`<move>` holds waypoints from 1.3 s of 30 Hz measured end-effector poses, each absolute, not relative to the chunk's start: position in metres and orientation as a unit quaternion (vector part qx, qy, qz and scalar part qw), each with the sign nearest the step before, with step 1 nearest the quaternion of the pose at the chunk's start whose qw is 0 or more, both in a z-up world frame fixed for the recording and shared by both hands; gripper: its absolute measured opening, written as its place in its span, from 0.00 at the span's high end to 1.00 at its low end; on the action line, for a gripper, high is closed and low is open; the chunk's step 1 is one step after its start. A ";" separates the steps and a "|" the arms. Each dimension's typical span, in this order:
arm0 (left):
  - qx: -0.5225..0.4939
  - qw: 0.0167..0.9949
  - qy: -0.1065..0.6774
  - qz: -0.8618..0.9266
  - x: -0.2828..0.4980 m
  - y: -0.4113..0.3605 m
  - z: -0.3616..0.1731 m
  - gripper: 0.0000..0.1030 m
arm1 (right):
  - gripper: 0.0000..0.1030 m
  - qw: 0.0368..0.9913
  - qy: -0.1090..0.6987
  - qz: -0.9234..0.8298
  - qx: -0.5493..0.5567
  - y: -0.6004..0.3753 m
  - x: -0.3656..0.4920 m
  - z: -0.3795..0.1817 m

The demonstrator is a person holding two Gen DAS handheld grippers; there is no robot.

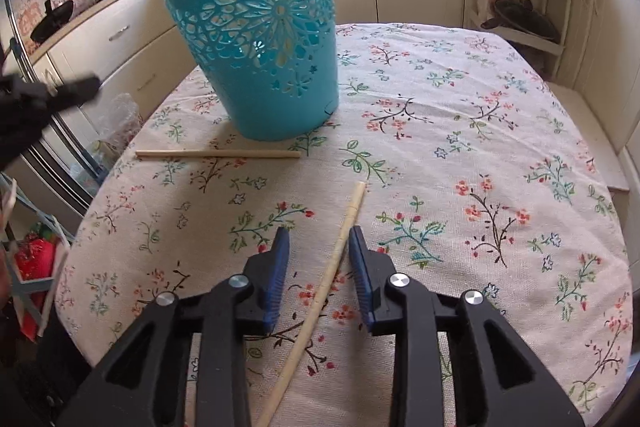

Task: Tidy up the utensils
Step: 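Lift a chopstick with the right gripper and drop it into the basket, then move the left gripper onto the last chopstick and close on it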

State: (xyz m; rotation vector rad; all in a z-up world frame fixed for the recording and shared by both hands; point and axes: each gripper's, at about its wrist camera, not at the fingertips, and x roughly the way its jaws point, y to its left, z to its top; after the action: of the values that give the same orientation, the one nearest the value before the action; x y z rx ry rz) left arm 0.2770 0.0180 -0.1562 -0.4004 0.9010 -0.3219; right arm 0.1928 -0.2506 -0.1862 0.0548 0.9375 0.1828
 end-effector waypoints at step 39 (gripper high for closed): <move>-0.223 0.881 0.407 -0.097 0.272 0.040 -0.223 0.49 | 0.92 0.973 0.160 0.149 0.073 -0.212 0.283 -0.016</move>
State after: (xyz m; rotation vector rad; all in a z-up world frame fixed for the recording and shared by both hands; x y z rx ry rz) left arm 0.2720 0.0404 -0.2231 -0.4638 0.8482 -0.2021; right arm 0.2829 -0.2119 -0.0158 0.1481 0.3229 0.2999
